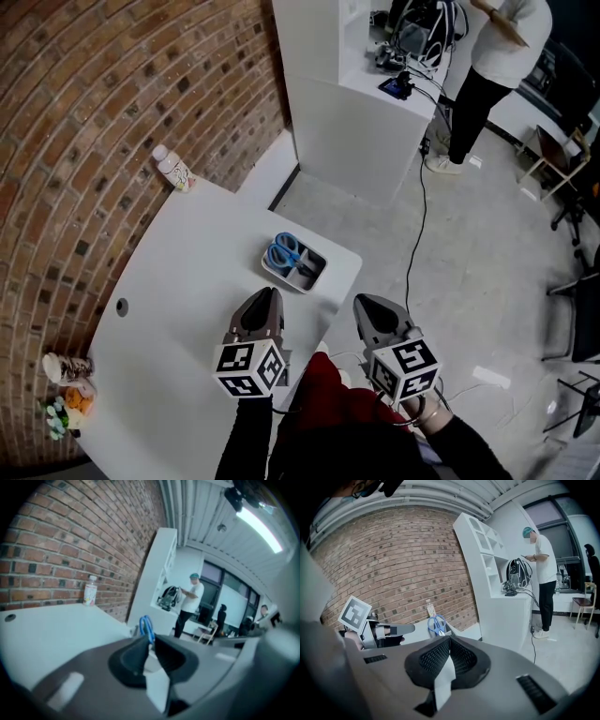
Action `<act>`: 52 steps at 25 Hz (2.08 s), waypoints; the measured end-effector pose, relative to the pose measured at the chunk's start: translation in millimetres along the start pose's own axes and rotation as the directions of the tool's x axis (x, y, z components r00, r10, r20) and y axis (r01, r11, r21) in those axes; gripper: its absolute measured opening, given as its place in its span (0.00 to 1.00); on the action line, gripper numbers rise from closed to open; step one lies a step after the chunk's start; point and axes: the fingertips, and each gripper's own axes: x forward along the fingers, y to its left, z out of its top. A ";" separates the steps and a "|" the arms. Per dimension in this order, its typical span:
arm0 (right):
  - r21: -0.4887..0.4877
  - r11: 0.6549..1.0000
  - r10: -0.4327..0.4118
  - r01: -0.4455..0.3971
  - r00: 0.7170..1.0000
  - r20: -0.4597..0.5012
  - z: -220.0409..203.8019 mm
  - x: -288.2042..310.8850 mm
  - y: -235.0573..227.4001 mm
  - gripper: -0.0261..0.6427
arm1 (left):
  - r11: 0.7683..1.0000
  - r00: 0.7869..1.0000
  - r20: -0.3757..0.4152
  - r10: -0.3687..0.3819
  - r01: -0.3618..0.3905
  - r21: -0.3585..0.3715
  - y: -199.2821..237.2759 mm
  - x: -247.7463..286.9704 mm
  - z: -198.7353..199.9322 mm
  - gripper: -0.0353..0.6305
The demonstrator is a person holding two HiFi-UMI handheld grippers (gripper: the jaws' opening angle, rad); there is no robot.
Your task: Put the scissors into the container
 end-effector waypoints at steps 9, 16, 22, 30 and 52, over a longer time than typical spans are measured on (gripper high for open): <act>-0.014 1.000 0.004 -0.003 0.999 0.042 3.6 -27.4 -0.4 0.05 | 0.998 1.000 0.018 0.004 -0.005 0.065 -22.2 -28.7 -3.4 0.06; -0.023 1.000 0.021 -0.019 0.997 0.080 11.5 -50.9 3.5 0.05 | 0.993 0.999 0.041 0.004 -0.009 0.116 -40.6 -50.6 -3.3 0.06; -0.037 0.999 0.036 -0.032 0.993 0.114 17.5 -70.9 9.3 0.05 | 0.991 0.997 0.081 0.012 -0.023 0.131 -49.2 -72.8 1.0 0.06; -0.074 0.997 0.045 -0.033 0.985 0.164 21.5 -93.0 19.9 0.05 | 0.990 0.990 0.144 0.011 -0.031 0.135 -57.3 -106.4 7.4 0.06; -0.118 0.991 0.092 -0.064 0.963 0.254 39.6 -159.0 45.4 0.05 | 0.988 0.964 0.267 0.009 -0.050 0.148 -73.0 -179.0 21.9 0.06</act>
